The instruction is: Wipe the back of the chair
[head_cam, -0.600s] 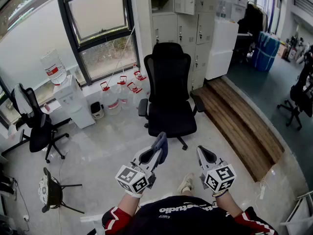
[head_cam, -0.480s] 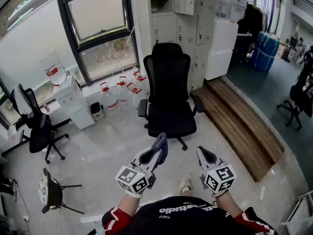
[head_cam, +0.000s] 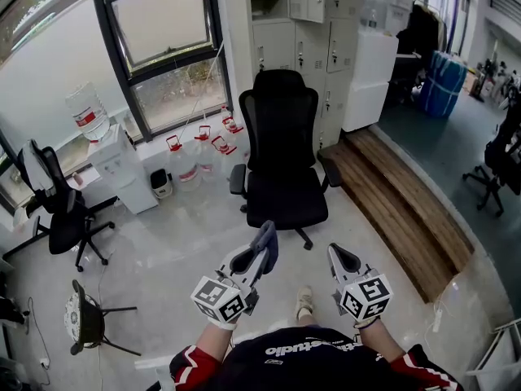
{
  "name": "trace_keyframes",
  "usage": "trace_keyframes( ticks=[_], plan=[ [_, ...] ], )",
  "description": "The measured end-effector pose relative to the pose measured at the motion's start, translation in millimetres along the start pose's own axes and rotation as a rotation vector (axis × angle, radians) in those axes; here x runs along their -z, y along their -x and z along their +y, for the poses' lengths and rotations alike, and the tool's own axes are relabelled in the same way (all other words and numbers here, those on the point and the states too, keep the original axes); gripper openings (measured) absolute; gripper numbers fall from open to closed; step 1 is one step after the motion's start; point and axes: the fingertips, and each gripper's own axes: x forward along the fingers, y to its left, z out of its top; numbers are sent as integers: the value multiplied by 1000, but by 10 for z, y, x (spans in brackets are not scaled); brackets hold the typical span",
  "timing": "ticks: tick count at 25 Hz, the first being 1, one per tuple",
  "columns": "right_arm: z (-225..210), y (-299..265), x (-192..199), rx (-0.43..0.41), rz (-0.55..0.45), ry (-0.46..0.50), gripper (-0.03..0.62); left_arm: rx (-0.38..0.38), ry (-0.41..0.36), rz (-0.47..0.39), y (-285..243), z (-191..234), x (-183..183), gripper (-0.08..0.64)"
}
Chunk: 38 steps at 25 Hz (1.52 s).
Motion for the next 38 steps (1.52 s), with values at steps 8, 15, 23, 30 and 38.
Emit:
trace_keyframes(
  ticks=[8,15,23,30,38],
  plan=[
    [-154,-284,-27,-41,19,-19,12,-31,9,7,-184,192,-3,57],
    [-490,-764,-132,-85,33,-31,12,-74,7,12,-609,547,-83,57],
    [-1347,-1508,-348,-111,21,-46,12,-98,-4,11,-1615,1062,-237,57],
    [-2181,-1974,-524,-130,19,-70,12,-115,-30,33,-2567,1327,-340,57],
    [-2743,-2307,-548,-135,25,-97,12,-142,-22,57,-3131,1491,-358,57]
  ],
)
